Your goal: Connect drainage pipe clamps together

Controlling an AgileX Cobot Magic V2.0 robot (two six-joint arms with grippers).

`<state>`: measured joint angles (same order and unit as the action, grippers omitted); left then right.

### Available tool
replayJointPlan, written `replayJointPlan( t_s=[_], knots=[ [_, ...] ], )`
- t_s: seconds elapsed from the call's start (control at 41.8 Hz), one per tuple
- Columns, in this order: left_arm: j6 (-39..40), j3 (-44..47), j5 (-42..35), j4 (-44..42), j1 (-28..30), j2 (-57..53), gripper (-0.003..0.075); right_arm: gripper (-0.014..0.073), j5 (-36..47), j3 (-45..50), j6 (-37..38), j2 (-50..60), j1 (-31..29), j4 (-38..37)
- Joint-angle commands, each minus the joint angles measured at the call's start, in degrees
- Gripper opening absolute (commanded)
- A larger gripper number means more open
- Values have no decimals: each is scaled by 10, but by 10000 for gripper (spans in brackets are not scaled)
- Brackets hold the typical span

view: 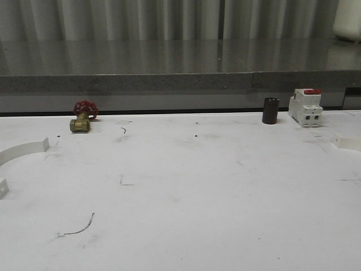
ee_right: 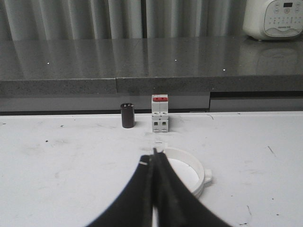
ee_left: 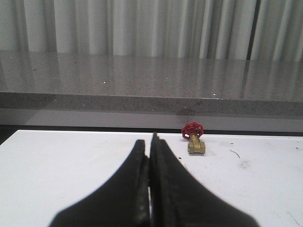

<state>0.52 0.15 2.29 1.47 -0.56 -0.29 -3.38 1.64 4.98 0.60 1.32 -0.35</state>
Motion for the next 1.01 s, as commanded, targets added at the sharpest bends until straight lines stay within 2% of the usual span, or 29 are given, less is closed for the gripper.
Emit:
replayJointPlan(
  t_s=[0.0, 0.431, 0.742, 0.862, 0.981],
  knots=[
    [4, 14, -48, 0, 1, -6, -20, -118, 49, -3, 1, 9, -4, -3],
    [4, 14, -48, 0, 1, -6, -20, -118, 49, -3, 1, 9, -4, -3],
    [4, 12, -100, -1, 1, -6, -20, -118, 61, -6, 1, 9, -4, -2],
    [4, -21, -99, -1, 1, -6, -20, -118, 41, -43, 1, 9, -4, 22],
    [4, -96, -55, -1, 1, 2, -20, -118, -32, -128, 1, 5, -4, 22]
  ],
)
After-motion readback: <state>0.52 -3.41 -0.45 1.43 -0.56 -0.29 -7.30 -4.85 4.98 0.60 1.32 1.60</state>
